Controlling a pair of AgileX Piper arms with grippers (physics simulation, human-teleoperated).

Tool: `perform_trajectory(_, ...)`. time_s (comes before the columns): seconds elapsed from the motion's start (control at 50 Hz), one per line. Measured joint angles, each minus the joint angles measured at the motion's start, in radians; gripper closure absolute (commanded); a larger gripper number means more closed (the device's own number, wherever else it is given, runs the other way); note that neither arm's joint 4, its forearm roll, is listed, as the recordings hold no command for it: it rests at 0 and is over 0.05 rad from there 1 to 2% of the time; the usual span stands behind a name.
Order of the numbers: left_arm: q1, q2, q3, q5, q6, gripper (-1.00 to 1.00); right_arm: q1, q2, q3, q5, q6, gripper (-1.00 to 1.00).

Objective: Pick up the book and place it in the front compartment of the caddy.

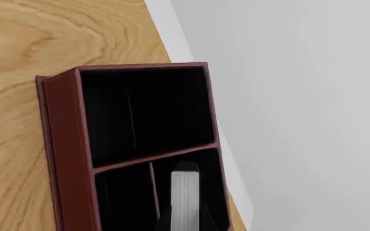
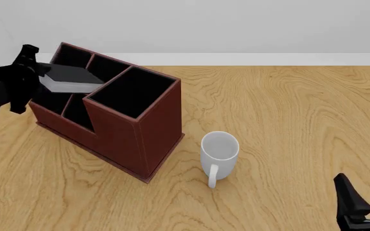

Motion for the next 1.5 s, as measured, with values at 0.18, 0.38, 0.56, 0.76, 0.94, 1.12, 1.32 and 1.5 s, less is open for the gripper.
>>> perform_trajectory(0.18, -0.012, 0.043, -0.027, -0.009, 0.014, 1.0, 0.001, -0.001, 0.0, -0.001, -0.005, -1.0)
perform_trajectory(0.38, -0.032, 0.086, -0.064, -0.009, 0.035, 1.0, 0.002, -0.002, 0.0, -0.002, -0.009, -1.0)
perform_trajectory(0.56, -0.046, 0.126, -0.096, -0.004, 0.06, 1.0, 0.002, -0.002, 0.0, -0.003, -0.011, -1.0)
perform_trajectory(0.76, -0.052, 0.176, -0.126, -0.002, 0.092, 1.0, 0.002, -0.002, 0.0, -0.004, -0.012, -1.0)
perform_trajectory(0.94, -0.055, 0.207, -0.145, -0.008, 0.118, 1.0, 0.002, -0.003, 0.0, -0.005, -0.013, -1.0)
perform_trajectory(1.12, -0.059, 0.222, -0.167, -0.01, 0.139, 1.0, 0.003, -0.003, 0.0, -0.006, -0.015, -1.0)
perform_trajectory(1.32, -0.062, 0.25, -0.198, -0.003, 0.16, 1.0, 0.003, -0.003, 0.0, -0.008, -0.016, -1.0)
perform_trajectory(1.5, -0.073, 0.3, -0.221, 0.004, 0.167, 1.0, 0.003, -0.004, 0.0, -0.009, -0.018, -1.0)
